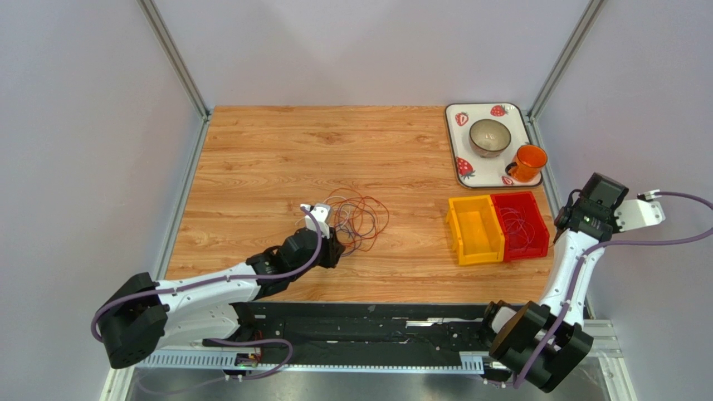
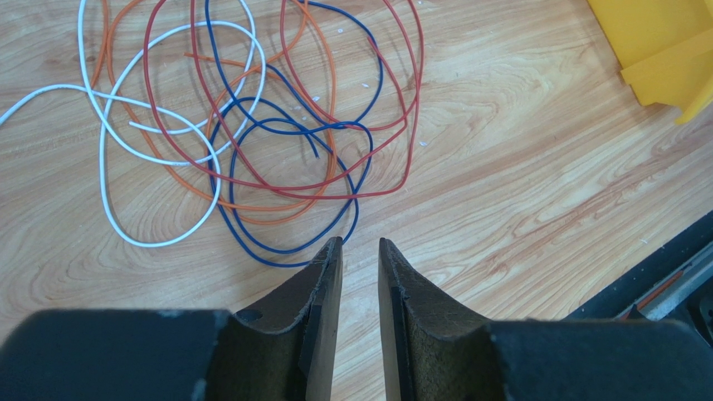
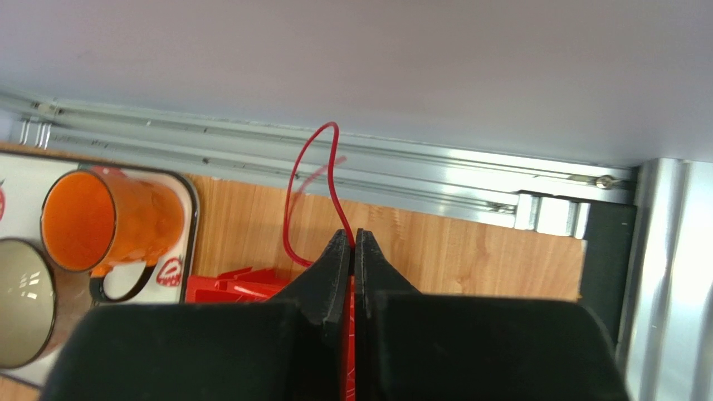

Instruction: Untangle the cables

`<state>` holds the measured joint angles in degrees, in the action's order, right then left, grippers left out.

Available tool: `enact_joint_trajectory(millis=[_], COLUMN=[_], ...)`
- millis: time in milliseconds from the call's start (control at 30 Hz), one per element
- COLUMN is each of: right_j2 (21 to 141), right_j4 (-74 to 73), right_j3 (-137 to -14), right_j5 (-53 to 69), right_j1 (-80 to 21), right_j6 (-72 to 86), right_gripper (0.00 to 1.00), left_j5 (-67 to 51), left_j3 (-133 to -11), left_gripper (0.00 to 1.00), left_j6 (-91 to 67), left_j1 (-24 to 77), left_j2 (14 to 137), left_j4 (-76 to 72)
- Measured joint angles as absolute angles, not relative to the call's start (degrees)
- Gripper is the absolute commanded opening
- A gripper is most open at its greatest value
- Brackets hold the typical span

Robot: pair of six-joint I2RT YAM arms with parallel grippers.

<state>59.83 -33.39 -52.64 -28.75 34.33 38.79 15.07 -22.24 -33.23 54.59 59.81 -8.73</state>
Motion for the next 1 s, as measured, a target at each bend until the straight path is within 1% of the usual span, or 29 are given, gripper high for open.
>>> enact_joint_trajectory(millis=[133, 233, 433, 633, 733, 1000], right_j2=[61.67, 62.92, 62.98, 60.47, 60.01, 64.99], right_j4=[-27.81, -24.16, -22.63, -22.85, -22.63, -20.45], right_j3=[-50.06, -47.97, -47.57, -47.57, -47.55, -44.80], right_j5=[-23.00, -19.05, -14.52, -14.31, -14.31, -11.53], right_j1=[33.15, 30.46, 23.70, 18.50, 17.52, 17.54], right_j6=[37.56, 36.34, 34.54, 33.17, 32.38, 31.14], right_gripper=[0.00, 0.00, 0.00, 0.00, 0.00, 0.00], left_j5=[15.07, 15.07, 15.07, 15.09, 15.07, 15.09], left_j3=[-22.44, -22.46, -22.46, -22.46, -22.46, -23.00], left_gripper=[0.30, 0.30, 0.30, 0.30, 0.30, 0.30], left_j6=[-33.23, -33.23, -33.23, -33.23, -33.23, -33.28], left_j1=[54.59, 54.59, 54.59, 54.59, 54.59, 54.59], left_j2=[60.86, 60.97, 60.97, 60.97, 60.99, 61.39], left_j4=[-8.43, -8.36, -8.36, -8.36, -8.36, -8.16])
